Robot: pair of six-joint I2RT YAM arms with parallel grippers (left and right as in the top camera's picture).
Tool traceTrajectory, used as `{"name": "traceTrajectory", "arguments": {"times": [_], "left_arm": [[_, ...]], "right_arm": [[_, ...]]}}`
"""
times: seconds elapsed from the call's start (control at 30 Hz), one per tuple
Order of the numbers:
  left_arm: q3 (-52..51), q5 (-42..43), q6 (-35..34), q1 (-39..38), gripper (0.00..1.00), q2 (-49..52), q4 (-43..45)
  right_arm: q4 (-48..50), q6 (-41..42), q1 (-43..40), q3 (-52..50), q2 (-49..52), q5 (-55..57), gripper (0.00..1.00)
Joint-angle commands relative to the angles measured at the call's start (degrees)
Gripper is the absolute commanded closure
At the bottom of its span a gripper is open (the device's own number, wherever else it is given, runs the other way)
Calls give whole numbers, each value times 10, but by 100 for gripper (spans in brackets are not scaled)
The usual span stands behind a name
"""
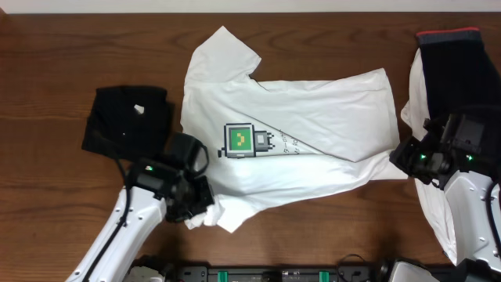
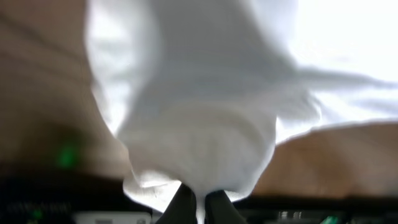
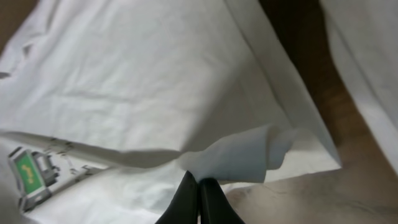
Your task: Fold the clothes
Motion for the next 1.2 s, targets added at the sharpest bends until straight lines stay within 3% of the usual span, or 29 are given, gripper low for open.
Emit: {"name": "traceTrajectory", "arguments": {"times": [0.0,0.07,0.2,0.3,0.43,0.7,0.83,1.17], "left_arm": [[5,-25,42,32,94,-1,1],[5,-27,56,45,93,3,1],[5,-24,61,49,72,12,-2],[5,-14,67,49,72,11,-33],[5,-5,125,33,72,-4,-54],[-1,-6,144,-108,71,-25,-36],[-23,-26,137,-186,64,8,11],[-29,9,164,-236,47,183,84]], "right_arm": [[3,-6,-2,9,-4,-30,99],[2,-6,-2,9,-4,-30,99],[2,-6,-2,9,-4,-30,96],[-1,-6,-2,9,-4,-30,84],[-6,-6,-2,9,-4,-30,74],[-5,-6,-2,9,-4,-30,69],[-5,-6,-2,9,-4,-30,67],[-9,-6,-2,9,-4,-30,57]]}}
